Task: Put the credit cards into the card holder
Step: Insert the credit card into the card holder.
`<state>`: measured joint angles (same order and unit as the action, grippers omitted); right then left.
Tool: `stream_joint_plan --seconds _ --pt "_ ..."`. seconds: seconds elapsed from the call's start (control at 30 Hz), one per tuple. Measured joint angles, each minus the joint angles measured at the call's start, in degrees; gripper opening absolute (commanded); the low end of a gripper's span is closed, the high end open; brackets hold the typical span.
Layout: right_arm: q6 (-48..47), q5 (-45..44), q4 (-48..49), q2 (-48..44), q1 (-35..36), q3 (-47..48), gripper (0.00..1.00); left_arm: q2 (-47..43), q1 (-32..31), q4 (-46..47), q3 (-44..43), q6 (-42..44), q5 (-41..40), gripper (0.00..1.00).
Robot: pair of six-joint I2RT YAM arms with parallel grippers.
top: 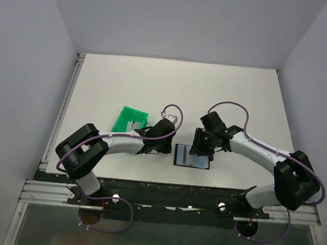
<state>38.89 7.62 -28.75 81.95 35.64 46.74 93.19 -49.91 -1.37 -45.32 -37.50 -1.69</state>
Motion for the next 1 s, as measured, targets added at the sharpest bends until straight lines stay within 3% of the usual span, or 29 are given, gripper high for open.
stream_joint_plan --seconds 0.37,1.0 --pt "0.0 -0.6 -0.4 -0.1 0.0 0.0 0.41 0.0 0.0 0.0 0.0 0.0 0.0 0.11" --pt "0.5 2.6 6.1 5.2 0.0 -1.5 0.4 0.9 0.0 1.8 -0.3 0.6 2.6 0.0"
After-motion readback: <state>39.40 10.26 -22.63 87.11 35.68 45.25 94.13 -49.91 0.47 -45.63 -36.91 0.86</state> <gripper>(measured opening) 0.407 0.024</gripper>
